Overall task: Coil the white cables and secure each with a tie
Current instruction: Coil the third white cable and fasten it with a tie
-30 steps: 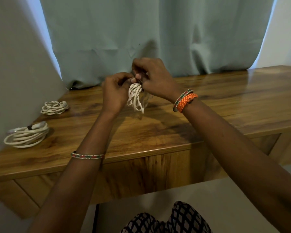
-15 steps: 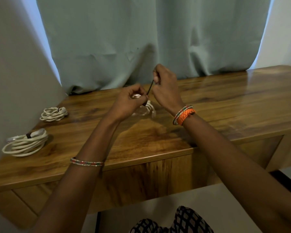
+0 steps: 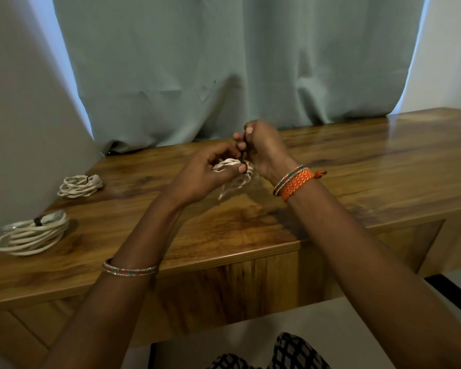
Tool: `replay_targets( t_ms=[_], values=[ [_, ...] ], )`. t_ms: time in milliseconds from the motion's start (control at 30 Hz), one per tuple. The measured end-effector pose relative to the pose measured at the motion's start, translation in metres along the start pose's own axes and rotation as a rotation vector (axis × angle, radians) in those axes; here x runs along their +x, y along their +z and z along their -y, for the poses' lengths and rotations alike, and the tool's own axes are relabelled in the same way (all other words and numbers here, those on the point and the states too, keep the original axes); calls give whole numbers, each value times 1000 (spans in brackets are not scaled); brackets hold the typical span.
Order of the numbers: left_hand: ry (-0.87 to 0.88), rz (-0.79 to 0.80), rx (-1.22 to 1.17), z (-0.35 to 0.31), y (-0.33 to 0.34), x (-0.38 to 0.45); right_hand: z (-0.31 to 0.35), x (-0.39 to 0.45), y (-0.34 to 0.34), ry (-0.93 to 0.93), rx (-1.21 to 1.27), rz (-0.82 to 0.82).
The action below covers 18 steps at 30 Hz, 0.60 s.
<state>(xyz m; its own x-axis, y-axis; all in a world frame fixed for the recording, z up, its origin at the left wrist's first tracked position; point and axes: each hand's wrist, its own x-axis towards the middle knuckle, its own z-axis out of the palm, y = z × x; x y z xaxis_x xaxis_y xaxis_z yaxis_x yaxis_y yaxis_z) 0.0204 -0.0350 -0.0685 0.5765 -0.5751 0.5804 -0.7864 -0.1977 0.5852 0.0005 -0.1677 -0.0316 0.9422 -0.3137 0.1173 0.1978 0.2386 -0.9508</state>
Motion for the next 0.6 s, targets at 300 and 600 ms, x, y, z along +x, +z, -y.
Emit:
replay_targets(
  t_ms=[300, 600],
  values=[
    [130, -114, 638, -5, -2, -6, -13, 1, -14, -401, -583, 80],
    [28, -210, 632, -9, -3, -8, -1, -15, -21, -311, -320, 142]
  ],
)
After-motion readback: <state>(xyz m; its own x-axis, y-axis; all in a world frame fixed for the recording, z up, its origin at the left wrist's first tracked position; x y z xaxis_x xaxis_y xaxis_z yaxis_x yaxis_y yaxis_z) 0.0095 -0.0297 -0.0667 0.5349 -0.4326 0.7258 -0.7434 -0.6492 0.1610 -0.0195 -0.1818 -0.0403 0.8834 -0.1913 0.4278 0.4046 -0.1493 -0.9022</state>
